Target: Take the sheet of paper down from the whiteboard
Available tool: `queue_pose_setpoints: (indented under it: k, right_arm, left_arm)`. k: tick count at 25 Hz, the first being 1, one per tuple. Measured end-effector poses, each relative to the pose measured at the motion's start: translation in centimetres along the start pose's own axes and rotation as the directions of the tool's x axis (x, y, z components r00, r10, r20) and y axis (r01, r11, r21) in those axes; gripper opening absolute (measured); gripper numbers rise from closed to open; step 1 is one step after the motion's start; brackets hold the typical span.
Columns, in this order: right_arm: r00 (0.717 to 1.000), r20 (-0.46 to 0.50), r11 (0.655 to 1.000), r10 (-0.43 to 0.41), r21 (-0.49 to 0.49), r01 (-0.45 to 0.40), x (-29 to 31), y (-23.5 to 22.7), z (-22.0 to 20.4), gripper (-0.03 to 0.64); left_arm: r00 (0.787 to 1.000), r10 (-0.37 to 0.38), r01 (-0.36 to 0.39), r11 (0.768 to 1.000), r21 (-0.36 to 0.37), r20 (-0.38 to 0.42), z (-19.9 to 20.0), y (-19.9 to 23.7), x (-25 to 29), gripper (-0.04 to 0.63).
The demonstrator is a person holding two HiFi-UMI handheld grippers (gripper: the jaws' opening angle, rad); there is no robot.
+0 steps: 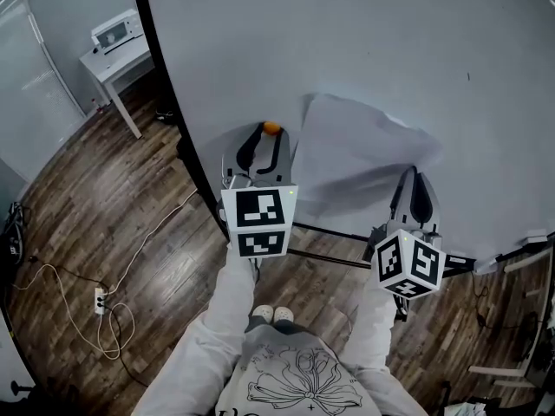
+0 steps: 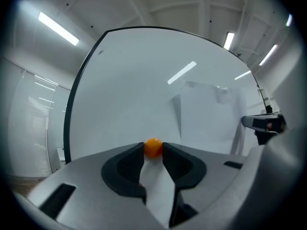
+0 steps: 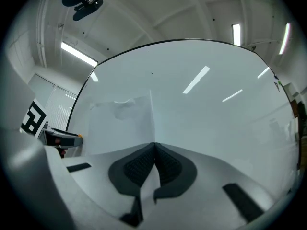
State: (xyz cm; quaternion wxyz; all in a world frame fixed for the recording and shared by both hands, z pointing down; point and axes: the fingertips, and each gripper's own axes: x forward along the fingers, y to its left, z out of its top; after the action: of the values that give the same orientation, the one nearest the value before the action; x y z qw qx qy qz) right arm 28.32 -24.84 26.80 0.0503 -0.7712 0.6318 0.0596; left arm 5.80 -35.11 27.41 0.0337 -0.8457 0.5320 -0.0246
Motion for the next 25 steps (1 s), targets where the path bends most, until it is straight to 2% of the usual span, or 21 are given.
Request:
queue_pose_setpoints:
  k: [9,17,25]
  right_arm:
    - [1.000,0.012,1.000,-0.009,-0.010,0.010,-0.9,-0.7,0.9,0.002]
    - [0.999,0.035,1.000,-0.018,-0.025,0.019,-2.7,-0.5,1.9,0.003]
    - [0.996,0.066,0.996,-0.065,-0.051,0.068,-5.5,-1.9,3.8,0.003]
  left_arm:
    - [0.999,0.025,-0.025,1.000,-0.004,0.023,0.4,-0.4,-1.0,0.118]
    - [0.999,0.005,-0.004,1.000,-0.021,0.044,0.4,-0.7,-3.8,0.116]
    - [0.997,-0.022,0.023,0.999,-0.025,0.071,1.3,-2.0,-5.8,0.101]
